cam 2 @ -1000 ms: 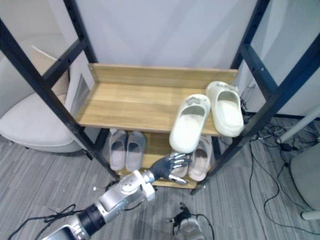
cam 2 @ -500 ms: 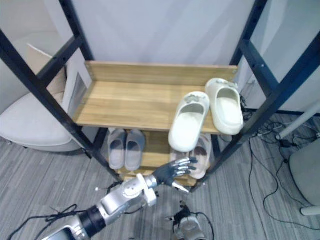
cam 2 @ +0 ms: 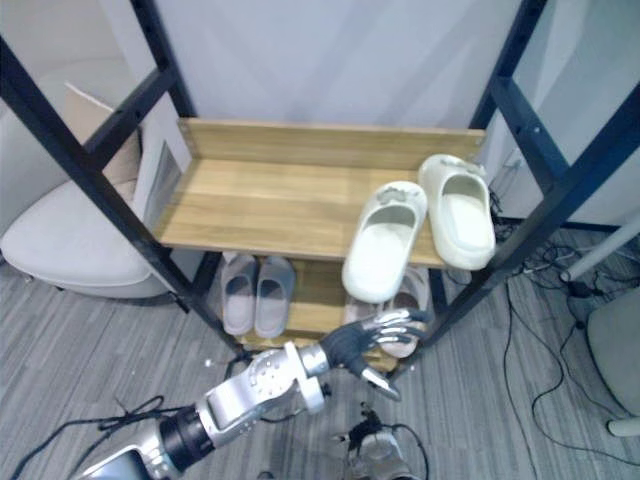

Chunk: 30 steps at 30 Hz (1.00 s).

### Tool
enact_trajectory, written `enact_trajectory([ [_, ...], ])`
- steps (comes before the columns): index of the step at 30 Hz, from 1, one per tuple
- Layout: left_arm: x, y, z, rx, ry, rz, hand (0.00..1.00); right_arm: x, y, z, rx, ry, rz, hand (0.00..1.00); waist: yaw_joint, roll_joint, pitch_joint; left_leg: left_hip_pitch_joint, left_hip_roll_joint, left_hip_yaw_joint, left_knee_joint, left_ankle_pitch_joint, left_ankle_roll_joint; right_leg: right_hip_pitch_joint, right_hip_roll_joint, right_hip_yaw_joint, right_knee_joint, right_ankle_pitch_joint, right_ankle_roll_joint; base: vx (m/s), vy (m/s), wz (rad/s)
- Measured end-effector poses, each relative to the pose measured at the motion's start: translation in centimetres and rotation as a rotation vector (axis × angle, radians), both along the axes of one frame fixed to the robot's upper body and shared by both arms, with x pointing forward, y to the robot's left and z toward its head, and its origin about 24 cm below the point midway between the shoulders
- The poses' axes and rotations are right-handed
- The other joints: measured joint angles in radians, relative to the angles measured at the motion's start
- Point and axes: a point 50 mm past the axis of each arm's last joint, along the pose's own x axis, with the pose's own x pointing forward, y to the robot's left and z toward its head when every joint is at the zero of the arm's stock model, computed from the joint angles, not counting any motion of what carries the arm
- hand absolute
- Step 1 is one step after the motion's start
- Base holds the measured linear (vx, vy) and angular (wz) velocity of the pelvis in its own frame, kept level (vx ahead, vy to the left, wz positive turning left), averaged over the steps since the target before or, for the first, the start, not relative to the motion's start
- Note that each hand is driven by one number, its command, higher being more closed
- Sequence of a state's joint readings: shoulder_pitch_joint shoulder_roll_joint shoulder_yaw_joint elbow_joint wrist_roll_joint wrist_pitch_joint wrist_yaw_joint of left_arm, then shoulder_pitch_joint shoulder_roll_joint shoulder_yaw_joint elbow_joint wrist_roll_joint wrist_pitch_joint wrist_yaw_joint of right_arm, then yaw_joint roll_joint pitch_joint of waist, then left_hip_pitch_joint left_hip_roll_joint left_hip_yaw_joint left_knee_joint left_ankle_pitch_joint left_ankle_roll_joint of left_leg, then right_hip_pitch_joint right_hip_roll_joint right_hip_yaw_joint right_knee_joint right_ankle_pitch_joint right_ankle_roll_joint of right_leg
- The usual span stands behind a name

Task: Organize the slippers on the shoe rack

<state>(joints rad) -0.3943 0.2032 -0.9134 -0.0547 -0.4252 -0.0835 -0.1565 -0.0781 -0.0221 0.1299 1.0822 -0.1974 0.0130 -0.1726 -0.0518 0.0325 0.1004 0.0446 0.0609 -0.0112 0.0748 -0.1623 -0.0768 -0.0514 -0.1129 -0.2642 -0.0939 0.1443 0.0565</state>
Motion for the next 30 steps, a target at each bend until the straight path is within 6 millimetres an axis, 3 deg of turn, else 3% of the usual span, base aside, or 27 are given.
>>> enact_trajectory([
  [11,0.2,-0.5,1.1,-0.034,-0.027,0.009,0.00,-0.3,-0.1,-0.1,-0.001,0.005,-0.003,0.00,0.011,-0.004,-0.013,-0.043,-0.019,0.002,0.049,-0.008,0.014,-0.020,-0.018,0.010,-0.002,0.016,0.005,-0.04,0.006,0.00],
  [20,1.4,0.2,-1.1,0.043,0.025,0.073,0.00,-0.4,-0.8,-0.1,-0.020,0.006,-0.007,0.00,0.009,0.002,-0.017,-0.008,-0.018,0.007,0.020,-0.009,0.013,0.002,-0.015,0.006,-0.004,0.016,0.009,-0.01,-0.004,-0.03],
  [30,2.9,1.5,-1.7,0.067,0.032,0.180,0.00,-0.4,-0.9,-0.1,-0.020,0.006,-0.014,0.00,0.003,0.002,-0.017,0.022,-0.016,0.026,-0.006,-0.011,0.016,0.002,-0.010,0.017,-0.004,0.010,0.012,0.05,0.014,-0.05],
])
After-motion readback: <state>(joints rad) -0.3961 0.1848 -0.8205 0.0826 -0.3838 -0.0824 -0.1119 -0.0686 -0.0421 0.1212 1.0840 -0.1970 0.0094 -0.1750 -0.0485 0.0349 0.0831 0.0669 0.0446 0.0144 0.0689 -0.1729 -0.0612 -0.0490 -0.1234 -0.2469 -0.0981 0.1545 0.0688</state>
